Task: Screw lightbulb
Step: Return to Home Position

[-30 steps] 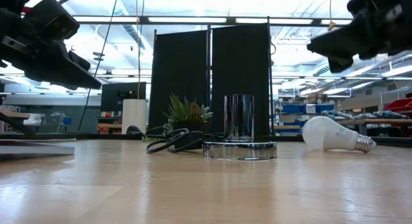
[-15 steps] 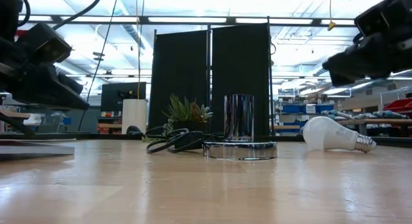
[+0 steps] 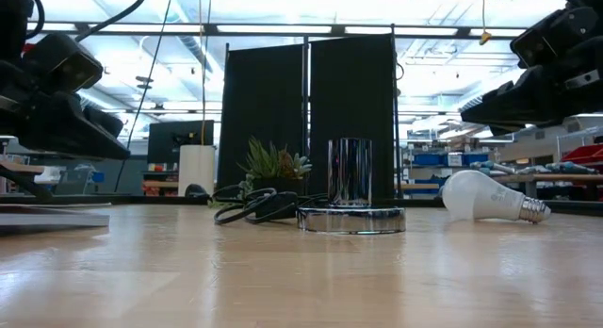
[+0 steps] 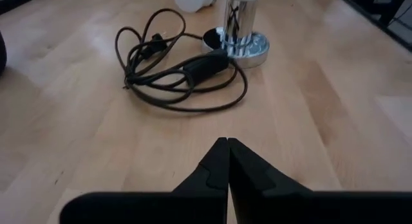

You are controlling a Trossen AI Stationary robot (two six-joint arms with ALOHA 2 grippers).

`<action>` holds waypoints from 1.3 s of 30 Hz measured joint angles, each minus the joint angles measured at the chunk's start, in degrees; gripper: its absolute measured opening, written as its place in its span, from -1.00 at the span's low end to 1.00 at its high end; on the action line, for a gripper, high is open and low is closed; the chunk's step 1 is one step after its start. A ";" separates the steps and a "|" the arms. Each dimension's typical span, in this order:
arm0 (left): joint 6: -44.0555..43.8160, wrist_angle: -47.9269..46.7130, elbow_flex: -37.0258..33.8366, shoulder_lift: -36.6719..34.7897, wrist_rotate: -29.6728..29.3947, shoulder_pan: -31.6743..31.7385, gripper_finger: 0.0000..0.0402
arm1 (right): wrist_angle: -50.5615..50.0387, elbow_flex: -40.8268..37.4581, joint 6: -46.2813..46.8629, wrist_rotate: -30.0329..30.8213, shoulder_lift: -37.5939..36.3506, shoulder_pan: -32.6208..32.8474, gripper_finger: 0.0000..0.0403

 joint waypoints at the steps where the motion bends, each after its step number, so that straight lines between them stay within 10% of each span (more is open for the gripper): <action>1: 0.04 0.52 0.00 0.00 0.12 -0.02 -0.95 | 0.00 0.00 -0.01 0.00 0.00 0.00 -0.77; 19: 0.04 0.76 -0.02 -2.02 0.22 -0.01 -0.94 | -15.47 0.00 0.03 0.15 -8.73 0.33 -0.79; 39: 0.12 -18.73 -0.02 -28.51 0.64 0.32 -0.94 | -27.70 0.00 0.05 0.04 -37.66 0.10 -0.79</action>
